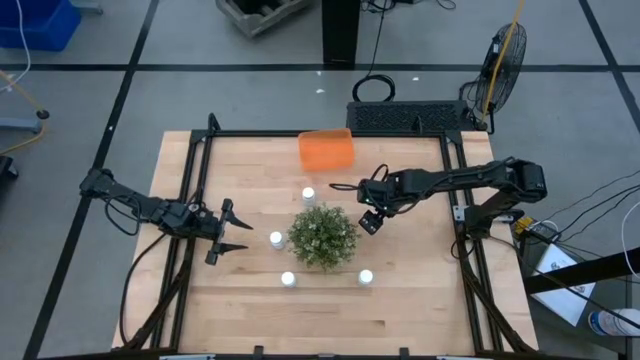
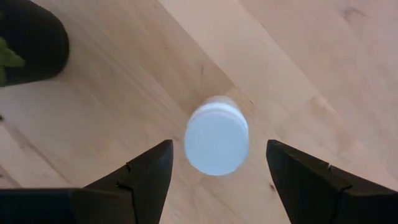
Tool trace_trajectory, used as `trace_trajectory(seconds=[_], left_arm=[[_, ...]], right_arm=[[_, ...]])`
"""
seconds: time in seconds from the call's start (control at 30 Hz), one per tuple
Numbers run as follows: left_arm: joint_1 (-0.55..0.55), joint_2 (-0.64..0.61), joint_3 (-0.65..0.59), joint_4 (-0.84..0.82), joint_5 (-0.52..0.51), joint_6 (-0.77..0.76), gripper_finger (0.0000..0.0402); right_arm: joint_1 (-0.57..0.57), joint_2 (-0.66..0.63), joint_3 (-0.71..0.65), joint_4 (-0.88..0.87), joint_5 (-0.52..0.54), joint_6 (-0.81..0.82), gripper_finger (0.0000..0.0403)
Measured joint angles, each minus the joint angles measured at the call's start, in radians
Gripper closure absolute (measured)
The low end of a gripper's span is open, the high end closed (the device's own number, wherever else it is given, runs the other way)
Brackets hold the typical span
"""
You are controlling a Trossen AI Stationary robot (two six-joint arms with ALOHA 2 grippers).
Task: Pick and place pill bottles into a basket
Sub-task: Put the white pill bottle into the orange bin
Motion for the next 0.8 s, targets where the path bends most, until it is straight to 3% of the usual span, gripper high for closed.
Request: trace_trajectory(seconds=[0.53,0.8], left_arm=[[0.000,0.000,0.000,0.000,-0.008,0.000,0.0146],[0.000,0.000,0.000,0.001,-0.024,0.000,0.0146]], right_arm=[[0.000,-0.001,-0.071,0.099,-0.026,0.047,0.0154],[-0.004,-0.001,-0.071,0.106,-0.026,0.049,0.0231]])
